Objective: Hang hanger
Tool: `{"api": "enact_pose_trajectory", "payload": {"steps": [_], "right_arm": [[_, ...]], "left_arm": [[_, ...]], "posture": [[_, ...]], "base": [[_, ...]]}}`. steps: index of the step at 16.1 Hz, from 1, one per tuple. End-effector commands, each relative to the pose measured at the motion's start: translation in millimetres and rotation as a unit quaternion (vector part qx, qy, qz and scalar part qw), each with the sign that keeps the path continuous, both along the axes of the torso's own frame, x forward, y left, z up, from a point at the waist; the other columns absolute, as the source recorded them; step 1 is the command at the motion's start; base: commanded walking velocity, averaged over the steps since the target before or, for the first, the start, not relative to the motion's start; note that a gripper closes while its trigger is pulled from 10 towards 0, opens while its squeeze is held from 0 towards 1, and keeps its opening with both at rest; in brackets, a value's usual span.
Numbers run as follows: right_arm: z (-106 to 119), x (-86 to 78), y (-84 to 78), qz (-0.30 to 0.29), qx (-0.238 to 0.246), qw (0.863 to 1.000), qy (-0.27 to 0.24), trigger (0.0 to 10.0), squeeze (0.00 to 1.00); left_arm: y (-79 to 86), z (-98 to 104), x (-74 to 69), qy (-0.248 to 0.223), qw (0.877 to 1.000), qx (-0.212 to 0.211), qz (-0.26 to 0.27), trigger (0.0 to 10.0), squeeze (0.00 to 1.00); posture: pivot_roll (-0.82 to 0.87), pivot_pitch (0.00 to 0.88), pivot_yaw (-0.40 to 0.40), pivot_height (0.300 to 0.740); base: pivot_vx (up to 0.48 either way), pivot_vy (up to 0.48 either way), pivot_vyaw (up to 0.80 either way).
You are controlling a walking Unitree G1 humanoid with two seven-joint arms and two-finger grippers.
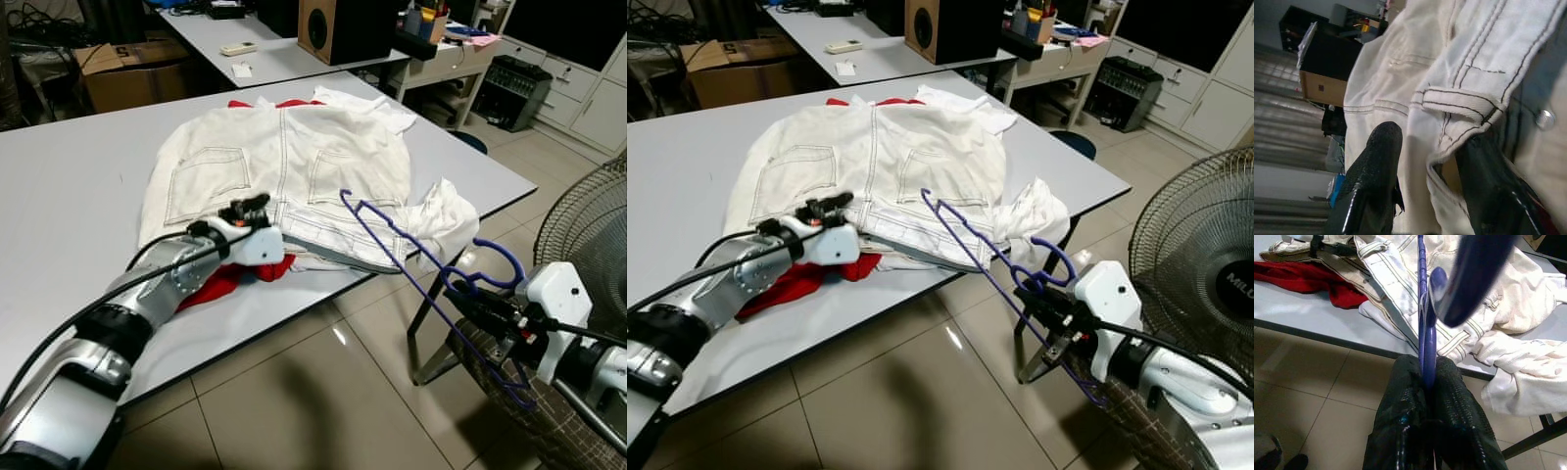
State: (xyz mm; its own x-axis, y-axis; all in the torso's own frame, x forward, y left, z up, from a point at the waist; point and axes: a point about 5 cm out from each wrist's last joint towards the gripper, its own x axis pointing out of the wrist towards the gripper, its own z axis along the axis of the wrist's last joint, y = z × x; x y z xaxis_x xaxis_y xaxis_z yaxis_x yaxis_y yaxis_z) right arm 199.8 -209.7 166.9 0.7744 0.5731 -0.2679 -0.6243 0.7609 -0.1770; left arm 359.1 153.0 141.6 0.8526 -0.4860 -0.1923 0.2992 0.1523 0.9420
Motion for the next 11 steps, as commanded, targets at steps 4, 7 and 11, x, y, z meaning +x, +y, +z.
{"api": "enact_pose_trajectory", "payload": {"steps": [4, 7, 11], "right_arm": [[2.1, 0.8, -1.8, -0.004, -0.003, 1.000, -0.007, 10.0, 0.00], [2.2, 0.5, -1.3, -0.006, -0.002, 1.000, -0.008, 10.0, 0.00], [1.9, 0.5, -0.8, -0.004, 0.003, 1.000, -0.007, 10.0, 0.00]], "left_arm": [[-16.3, -4.2, 2.5, 0.016, 0.998, -0.063, 0.005, 10.0, 0.00], [-15.5, -15.6, 4.2, 0.029, 0.997, -0.067, 0.041, 10.0, 0.00], [-15.6, -8.5, 10.6, 0.023, 0.994, -0.091, 0.052, 0.0, 0.00]], "posture": [[-0.07, 0.000, -0.060, 0.740], [-0.08, 0.000, -0.055, 0.740], [-0.08, 0.000, -0.055, 0.740]], "base": [[0.000, 0.000, 0.00], [0.000, 0.000, 0.00], [0.000, 0.000, 0.00]]}}
